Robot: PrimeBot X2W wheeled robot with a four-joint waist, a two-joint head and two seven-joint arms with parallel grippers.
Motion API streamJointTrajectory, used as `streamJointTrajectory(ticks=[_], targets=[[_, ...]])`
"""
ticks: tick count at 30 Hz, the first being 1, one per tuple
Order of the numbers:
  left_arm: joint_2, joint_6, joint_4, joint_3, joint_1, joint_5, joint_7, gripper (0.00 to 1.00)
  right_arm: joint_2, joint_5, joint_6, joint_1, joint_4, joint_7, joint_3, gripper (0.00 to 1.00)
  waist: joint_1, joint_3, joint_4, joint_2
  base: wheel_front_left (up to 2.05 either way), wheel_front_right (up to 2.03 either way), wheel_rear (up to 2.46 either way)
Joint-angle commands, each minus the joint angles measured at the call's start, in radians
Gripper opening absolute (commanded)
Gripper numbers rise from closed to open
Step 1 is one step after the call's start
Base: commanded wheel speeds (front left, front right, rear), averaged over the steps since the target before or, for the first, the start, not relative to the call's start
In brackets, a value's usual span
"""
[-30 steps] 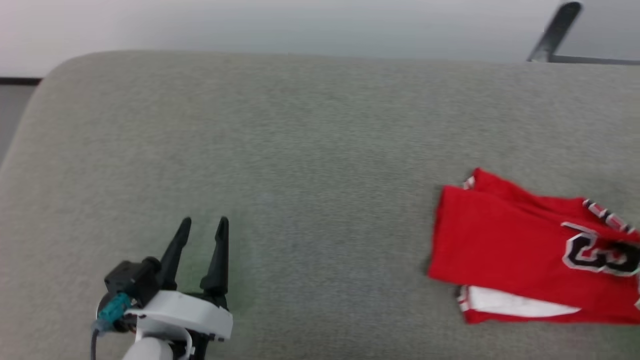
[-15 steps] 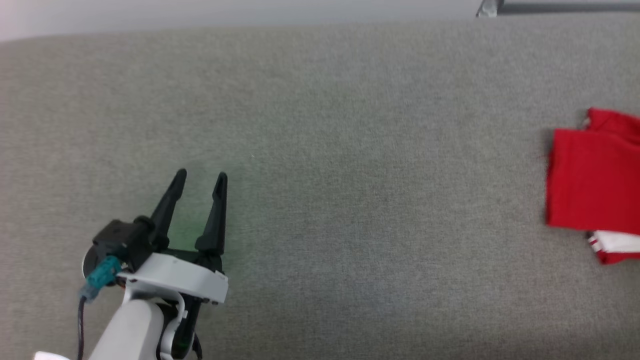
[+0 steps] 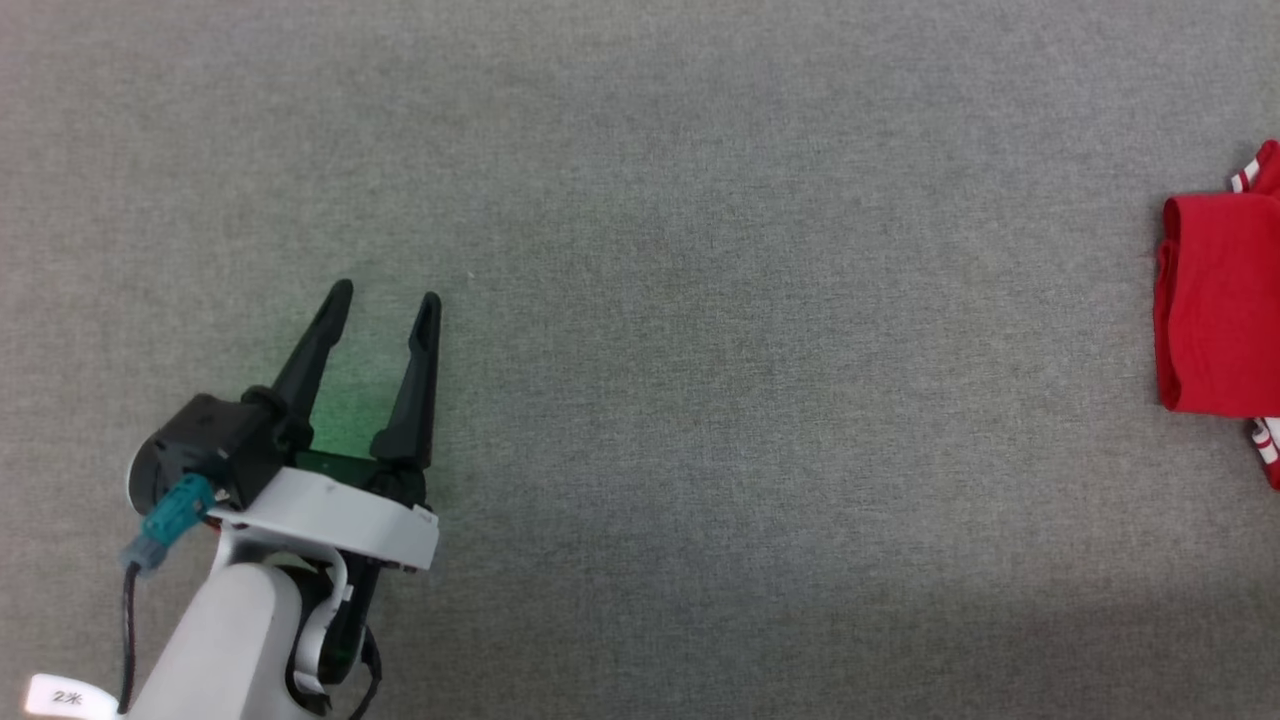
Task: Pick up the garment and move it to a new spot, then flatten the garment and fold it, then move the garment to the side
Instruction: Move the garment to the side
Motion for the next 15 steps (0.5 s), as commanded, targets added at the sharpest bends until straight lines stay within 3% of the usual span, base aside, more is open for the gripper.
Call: streamJointTrajectory(ticks=[1, 4, 5, 6, 7, 8, 15], targets=[[0.007, 0.005, -0.015, -0.003, -0.012, 0.008, 0.006, 1.0, 0.01, -0.02, -0.001, -0.018, 0.023, -0.015, -0.008, 0.0, 0.0, 0.002, 0.0, 0.0, 0.0, 0.0, 0.0], [0.014, 0.009, -0.024, 0.001, -0.008, 0.003, 0.013, 1.0, 0.029, -0.035, -0.001, -0.032, 0.05, -0.032, -0.008, 0.0, 0.0, -0.007, -0.002, 0.0, 0.0, 0.0, 0.0], [0.014, 0.009, -0.026, 0.0, -0.005, 0.002, 0.013, 1.0, 0.029, -0.042, -0.001, -0.033, 0.055, -0.044, -0.007, 0.35, 0.0, -0.012, -0.002, 0.0, 0.0, 0.0, 0.0], [0.013, 0.01, -0.025, 0.0, -0.002, -0.001, 0.012, 1.0, 0.031, -0.04, -0.001, -0.036, 0.063, -0.053, -0.006, 0.55, 0.0, -0.019, -0.002, 0.0, 0.0, 0.0, 0.0], [0.013, 0.01, -0.025, 0.0, -0.002, -0.001, 0.012, 1.0, 0.031, -0.04, -0.001, -0.036, 0.063, -0.053, -0.006, 0.55, 0.0, -0.019, -0.002, 0.0, 0.0, 0.0, 0.0], [0.011, 0.011, -0.02, 0.001, 0.005, -0.004, 0.007, 1.0, 0.04, -0.039, -0.001, -0.041, 0.076, -0.071, -0.004, 1.0, 0.0, -0.037, -0.001, 0.0, 0.0, 0.0, 0.0], [-0.005, 0.009, 0.021, 0.007, 0.04, -0.027, -0.017, 1.0, 0.039, -0.018, -0.001, -0.017, 0.11, -0.119, 0.015, 1.0, 0.0, -0.143, 0.02, 0.0, 0.0, 0.0, 0.0]])
